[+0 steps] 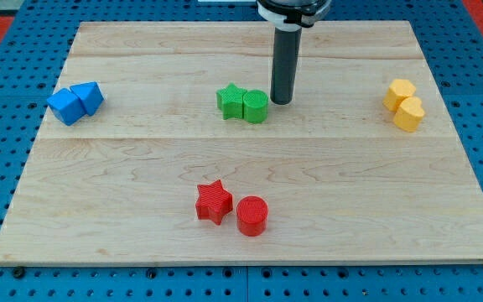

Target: Separate the green star and green circle

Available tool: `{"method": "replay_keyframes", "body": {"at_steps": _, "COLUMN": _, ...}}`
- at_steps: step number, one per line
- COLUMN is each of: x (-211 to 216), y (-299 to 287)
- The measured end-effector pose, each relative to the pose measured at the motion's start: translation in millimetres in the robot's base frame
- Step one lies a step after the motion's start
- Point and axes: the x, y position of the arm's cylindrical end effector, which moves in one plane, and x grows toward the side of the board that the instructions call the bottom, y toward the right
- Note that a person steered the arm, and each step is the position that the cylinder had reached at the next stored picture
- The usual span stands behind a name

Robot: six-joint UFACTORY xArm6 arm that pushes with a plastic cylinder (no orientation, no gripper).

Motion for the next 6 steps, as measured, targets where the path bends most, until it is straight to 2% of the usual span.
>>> {"method": "replay_keyframes", "body": {"at_steps": 1, "x": -4.1, "y": 3.3}}
{"method": "replay_keyframes", "body": {"at_steps": 2, "x": -39.7, "y": 8.1}}
{"method": "replay_keyframes", "body": {"at_steps": 3, "x": -48.9, "y": -32.2}}
{"method": "replay_keyframes", "body": {"at_steps": 5, "x": -47.8, "y": -49.7}}
{"method": "replay_keyframes", "body": {"at_steps": 6, "x": -31.8, "y": -81.7}}
